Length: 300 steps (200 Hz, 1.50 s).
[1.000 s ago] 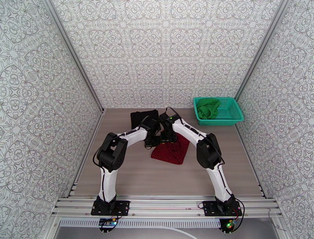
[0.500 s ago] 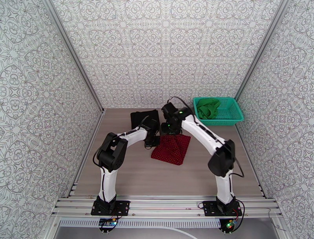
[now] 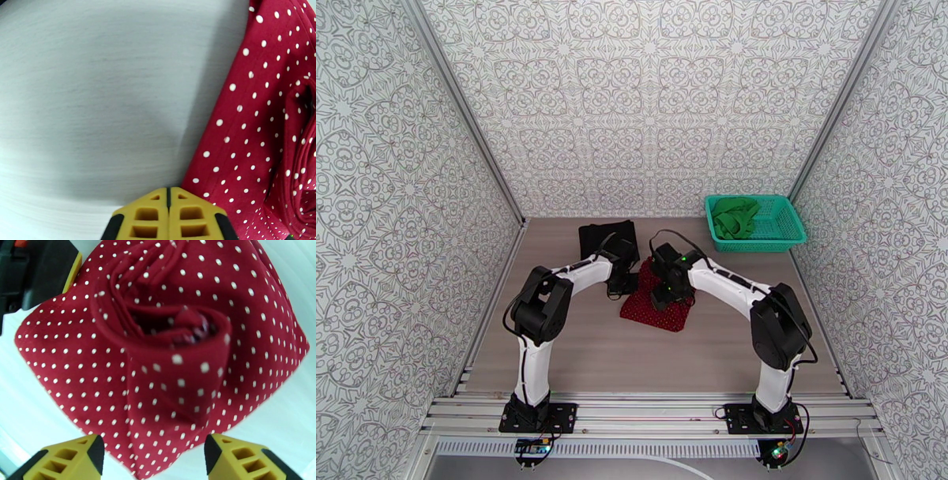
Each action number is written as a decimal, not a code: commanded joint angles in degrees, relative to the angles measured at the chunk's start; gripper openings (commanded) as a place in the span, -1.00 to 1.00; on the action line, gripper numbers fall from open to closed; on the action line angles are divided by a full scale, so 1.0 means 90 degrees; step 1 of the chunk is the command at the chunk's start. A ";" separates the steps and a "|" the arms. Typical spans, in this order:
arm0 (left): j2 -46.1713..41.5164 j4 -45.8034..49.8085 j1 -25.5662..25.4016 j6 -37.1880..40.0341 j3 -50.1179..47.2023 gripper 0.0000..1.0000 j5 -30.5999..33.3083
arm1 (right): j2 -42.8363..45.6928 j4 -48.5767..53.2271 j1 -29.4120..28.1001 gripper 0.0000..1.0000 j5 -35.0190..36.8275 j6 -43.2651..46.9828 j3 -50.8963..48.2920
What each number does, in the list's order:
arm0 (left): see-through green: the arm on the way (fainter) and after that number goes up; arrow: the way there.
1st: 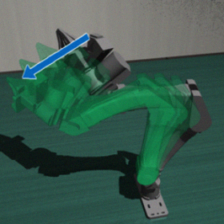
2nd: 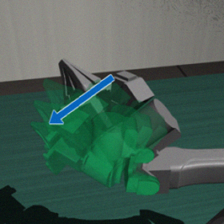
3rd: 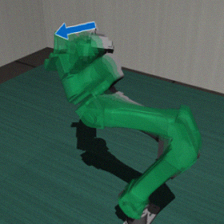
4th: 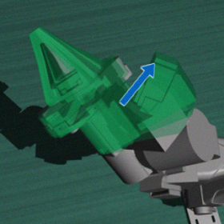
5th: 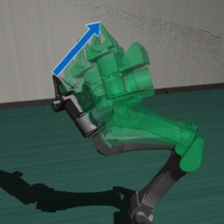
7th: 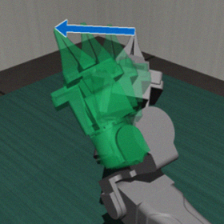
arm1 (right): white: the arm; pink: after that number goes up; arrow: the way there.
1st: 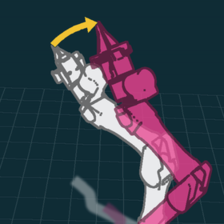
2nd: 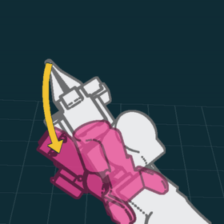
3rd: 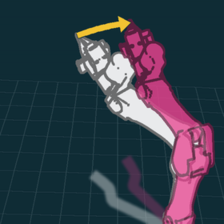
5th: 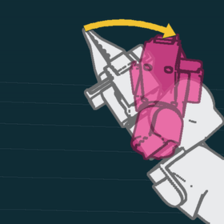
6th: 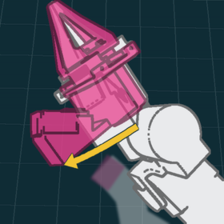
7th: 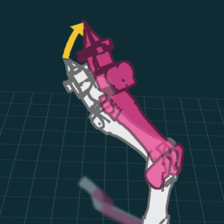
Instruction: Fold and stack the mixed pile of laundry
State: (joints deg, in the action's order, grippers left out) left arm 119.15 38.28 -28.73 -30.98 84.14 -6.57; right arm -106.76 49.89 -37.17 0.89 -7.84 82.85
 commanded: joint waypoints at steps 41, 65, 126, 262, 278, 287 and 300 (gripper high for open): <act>-0.0095 0.0121 0.0058 0.0121 -0.0198 -1.00 0.0196 | -0.0244 -0.1265 0.0144 0.32 0.0285 0.0630 -0.0091; -0.0100 0.0136 0.0062 0.0107 -0.0208 -1.00 0.0174 | -0.0257 -0.1486 0.0143 0.04 0.0164 0.0690 -0.0195; -0.0085 0.0084 0.0058 0.0082 -0.0256 -1.00 0.0189 | 0.0190 -0.1598 -0.0075 -1.00 -0.0302 0.0323 -0.0321; -0.0065 0.0077 0.0172 0.0160 -0.0260 -1.00 0.0154 | -0.0764 -0.2094 -0.0994 -0.77 -0.0593 -0.0768 -0.0083; -0.0093 0.0187 0.0211 0.0224 -0.0159 -1.00 0.0216 | -0.0770 -0.2182 -0.0988 -0.54 -0.0695 -0.0799 -0.0133; -0.0142 0.0270 0.0233 0.0280 -0.0072 -1.00 0.0266 | -0.0739 -0.2224 -0.0993 -0.46 -0.0785 -0.0817 -0.0161; -0.0264 0.0416 0.0289 0.0358 0.0086 -1.00 0.0368 | -0.0650 -0.2307 -0.1001 -0.33 -0.0941 -0.0834 -0.0208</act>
State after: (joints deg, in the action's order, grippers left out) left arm 118.65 37.78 -27.62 -30.24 83.29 -7.75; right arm -112.68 31.94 -45.04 -3.51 -15.07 81.03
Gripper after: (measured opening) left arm 0.058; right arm 0.285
